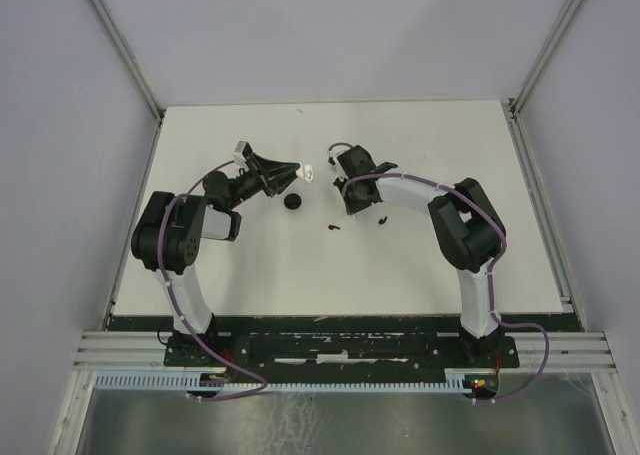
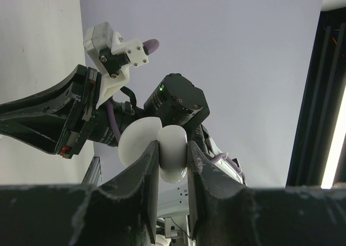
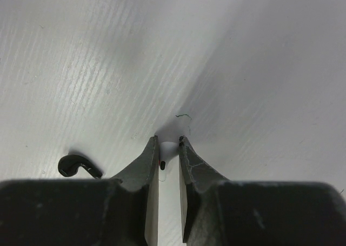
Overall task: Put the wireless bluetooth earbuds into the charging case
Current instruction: Pick up the earbud from the center of the board, then place the earbud in the charging case.
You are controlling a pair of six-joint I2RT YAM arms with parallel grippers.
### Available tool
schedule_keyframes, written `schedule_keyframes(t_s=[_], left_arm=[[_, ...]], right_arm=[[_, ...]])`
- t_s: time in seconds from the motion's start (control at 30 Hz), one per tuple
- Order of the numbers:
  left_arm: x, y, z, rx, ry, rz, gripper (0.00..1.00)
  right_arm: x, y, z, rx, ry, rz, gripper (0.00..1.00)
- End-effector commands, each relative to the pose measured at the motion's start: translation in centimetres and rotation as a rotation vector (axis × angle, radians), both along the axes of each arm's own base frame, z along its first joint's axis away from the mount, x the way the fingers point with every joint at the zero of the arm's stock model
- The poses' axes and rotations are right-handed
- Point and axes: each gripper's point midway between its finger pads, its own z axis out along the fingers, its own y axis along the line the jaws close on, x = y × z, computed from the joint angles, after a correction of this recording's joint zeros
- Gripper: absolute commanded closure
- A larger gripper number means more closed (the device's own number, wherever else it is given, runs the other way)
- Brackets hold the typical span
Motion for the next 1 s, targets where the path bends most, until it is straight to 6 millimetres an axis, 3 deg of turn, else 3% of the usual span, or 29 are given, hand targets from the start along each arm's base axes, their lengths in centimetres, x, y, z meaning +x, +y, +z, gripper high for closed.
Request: schedule_keyframes(t_s=[0.0,0.13,0.43,0.7,0.97], left_arm=[[-0.9,0.1,2.0,-0.006,-0.091,-0.020,0.97],[-0.9,-0.1,1.7,0.008,-0.088,-0.021,0.97],[-1.2,-1.9,0.7,0.014,-0.064,-0.057,0.97],[-1.7,-4.1,-0.1,-0.005,-0.035,-0.110,0.97],[-2.3,-5.6,-0.3,-0.014,-0.033,-0.160,0.97]], right_arm=[[0.3,-0.5,1.2,0.008,-0.014,-0.019,0.88],[1.7,-0.3,4.6,0.091,-0.134,-0.038,0.94],[3.5,-0.5,13.3,0.251,-0.396,-0.064,0.95],[2.6,-0.4,21.1,0.461,-0.699,-0.020,0.96],[0.5,0.2,25.1,0.610,-0.831,0.057,0.96]])
